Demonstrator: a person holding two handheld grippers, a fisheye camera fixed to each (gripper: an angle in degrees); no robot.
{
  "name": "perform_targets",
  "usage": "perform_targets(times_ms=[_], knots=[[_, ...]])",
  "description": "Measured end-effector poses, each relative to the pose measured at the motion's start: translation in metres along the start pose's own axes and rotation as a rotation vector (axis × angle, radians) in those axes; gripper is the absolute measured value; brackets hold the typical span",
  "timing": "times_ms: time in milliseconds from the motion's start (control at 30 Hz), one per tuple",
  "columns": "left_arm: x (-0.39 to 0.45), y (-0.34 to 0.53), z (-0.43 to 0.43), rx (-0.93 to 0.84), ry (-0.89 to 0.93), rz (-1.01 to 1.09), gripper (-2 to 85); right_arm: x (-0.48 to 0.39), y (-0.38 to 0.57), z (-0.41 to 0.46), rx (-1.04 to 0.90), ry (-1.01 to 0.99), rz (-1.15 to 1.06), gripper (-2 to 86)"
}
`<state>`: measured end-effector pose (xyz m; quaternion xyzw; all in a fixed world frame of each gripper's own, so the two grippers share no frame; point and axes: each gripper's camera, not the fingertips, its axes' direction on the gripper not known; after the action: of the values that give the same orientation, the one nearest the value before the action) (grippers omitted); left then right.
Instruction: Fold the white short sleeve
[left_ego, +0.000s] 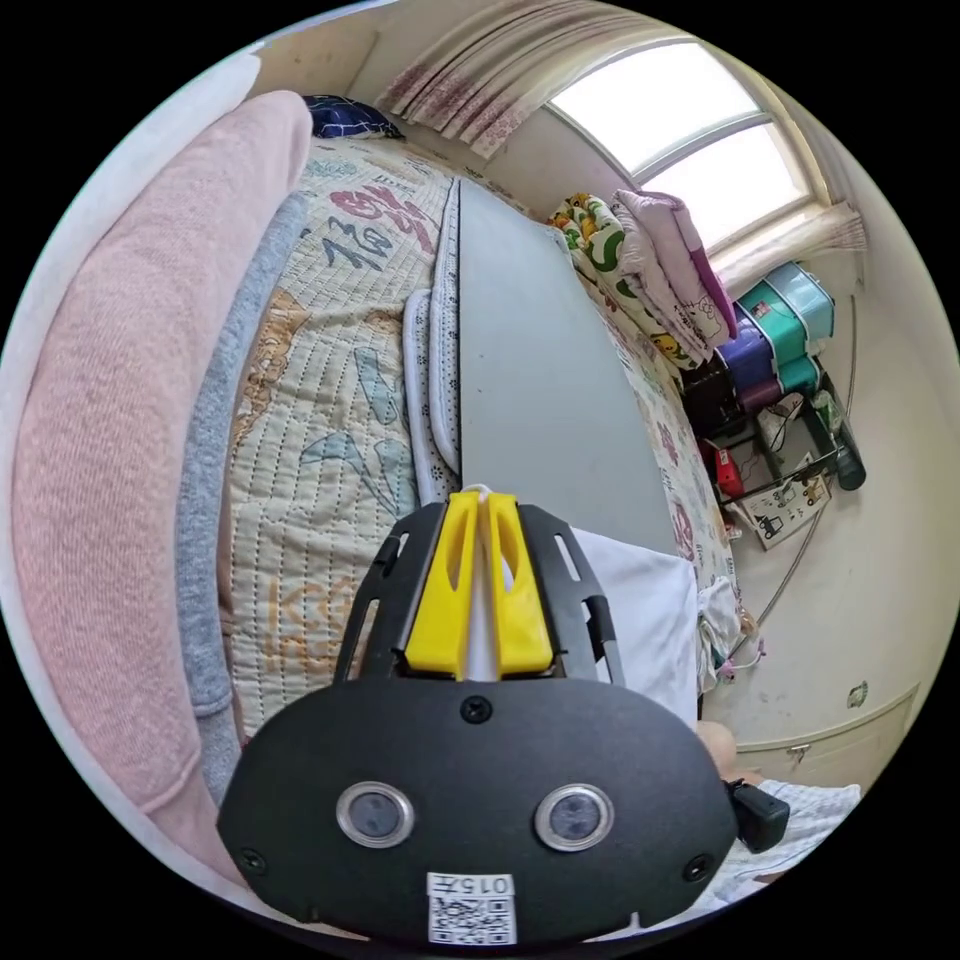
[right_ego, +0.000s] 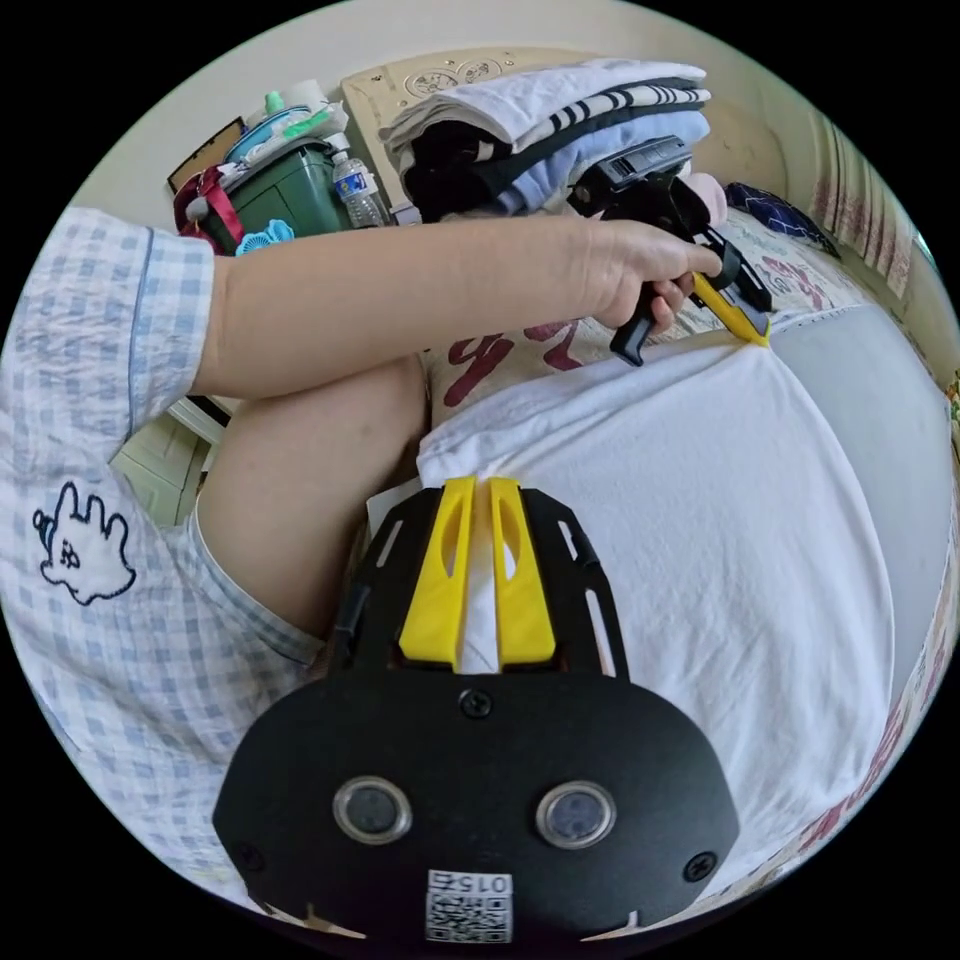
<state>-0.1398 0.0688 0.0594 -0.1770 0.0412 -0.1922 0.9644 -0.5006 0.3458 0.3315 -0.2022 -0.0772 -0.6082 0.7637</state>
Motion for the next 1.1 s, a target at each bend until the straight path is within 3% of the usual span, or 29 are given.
perform_targets(times_ms=[133, 200, 267, 333, 500, 600, 700, 833, 1000, 1100], knots=[[0.028, 0.018, -0.027, 0.030, -0.047, 0.052, 0.3, 0.029, -0.005, -0.064, 0.058, -0.186, -0.070, 7.6], [0.055, 0.039, -0.059, 0.065, -0.005, 0.106, 0.5, 0.069, -0.001, -0.130, 0.166, -0.348, -0.054, 6.6], [0.089, 0.058, -0.088, 0.130, -0.004, 0.214, 0.4, 0.110, 0.010, -0.191, 0.284, -0.362, 0.020, 6.5], [0.132, 0.075, -0.110, 0.157, 0.018, 0.359, 0.5, 0.157, 0.032, -0.257, 0.415, -0.301, 0.153, 6.5], [0.265, 0.165, -0.102, 0.053, 0.272, 0.745, 3.1, 0.272, 0.131, -0.421, 0.694, 0.109, 0.654, 7.4], [0.323, 0.213, -0.054, -0.125, 0.309, 0.811, 5.9, 0.322, 0.167, -0.458, 0.714, 0.240, 0.897, 8.0], [0.363, 0.248, -0.017, -0.217, 0.272, 0.829, 8.3, 0.377, 0.191, -0.457, 0.742, 0.157, 1.069, 9.0], [0.392, 0.266, -0.002, -0.231, 0.099, 0.802, 9.2, 0.429, 0.188, -0.448, 0.772, -0.057, 1.141, 10.6], [0.421, 0.277, -0.005, -0.261, 0.029, 0.830, 6.4, 0.479, 0.139, -0.468, 0.744, -0.085, 1.131, 8.6], [0.436, 0.282, -0.013, -0.254, 0.000, 0.855, 2.2, 0.493, 0.114, -0.486, 0.696, 0.053, 1.188, 2.2]])
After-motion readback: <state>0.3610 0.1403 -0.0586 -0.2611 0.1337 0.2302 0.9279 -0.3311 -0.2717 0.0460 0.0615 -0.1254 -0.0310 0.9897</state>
